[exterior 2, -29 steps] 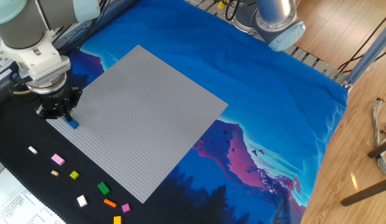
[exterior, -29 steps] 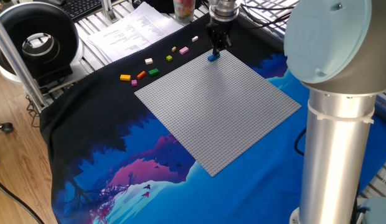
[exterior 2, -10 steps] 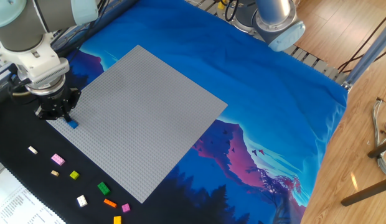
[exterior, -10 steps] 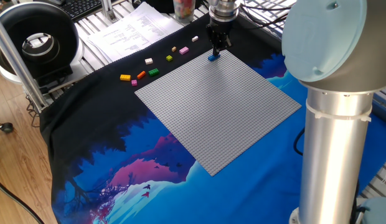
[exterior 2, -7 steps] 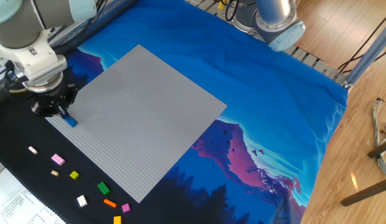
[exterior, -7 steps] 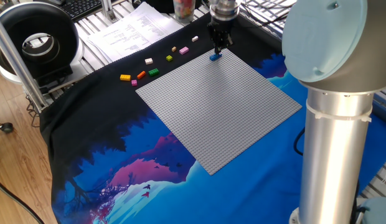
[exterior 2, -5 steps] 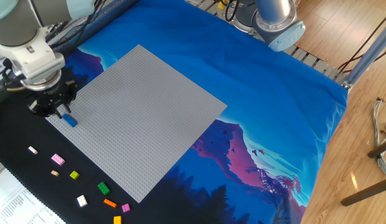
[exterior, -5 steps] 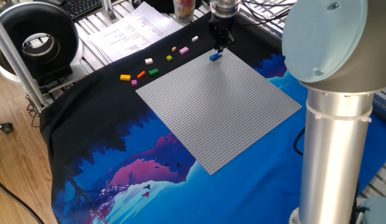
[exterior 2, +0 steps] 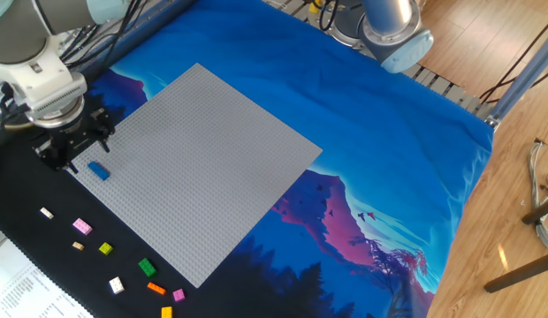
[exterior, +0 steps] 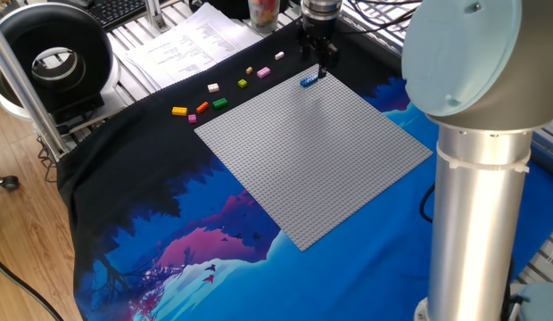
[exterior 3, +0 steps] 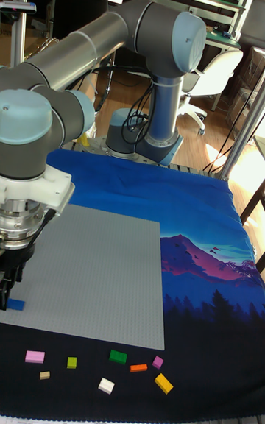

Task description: Build with small Lego blocks

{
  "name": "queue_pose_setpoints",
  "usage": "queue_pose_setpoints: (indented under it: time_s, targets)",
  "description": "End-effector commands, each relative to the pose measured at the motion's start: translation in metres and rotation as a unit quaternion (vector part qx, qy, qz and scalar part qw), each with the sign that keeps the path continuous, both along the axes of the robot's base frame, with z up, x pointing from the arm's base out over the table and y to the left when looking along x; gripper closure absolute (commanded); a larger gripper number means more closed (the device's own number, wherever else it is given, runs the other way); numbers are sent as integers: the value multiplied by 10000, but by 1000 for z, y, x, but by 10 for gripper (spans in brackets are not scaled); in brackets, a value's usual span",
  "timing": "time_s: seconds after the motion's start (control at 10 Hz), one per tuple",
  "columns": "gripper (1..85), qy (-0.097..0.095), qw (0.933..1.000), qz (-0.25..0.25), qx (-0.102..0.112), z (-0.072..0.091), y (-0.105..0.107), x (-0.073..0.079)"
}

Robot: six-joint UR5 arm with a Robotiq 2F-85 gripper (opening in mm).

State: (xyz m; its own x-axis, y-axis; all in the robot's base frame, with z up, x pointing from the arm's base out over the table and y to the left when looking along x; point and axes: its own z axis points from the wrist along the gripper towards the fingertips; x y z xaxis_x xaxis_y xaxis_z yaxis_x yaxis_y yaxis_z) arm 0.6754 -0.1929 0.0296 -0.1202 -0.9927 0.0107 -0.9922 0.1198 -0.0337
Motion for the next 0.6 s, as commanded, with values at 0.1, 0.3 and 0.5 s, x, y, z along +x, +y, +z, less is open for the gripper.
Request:
queue_pose_setpoints:
  time_s: [0.1,0.3,0.5]
  targets:
    - [273,-35,9995,269,180,-14,14,22]
    - [340,-88,9994,284,178,-14,22,31]
    - [420,-203,9993,304,-103,-9,22,38]
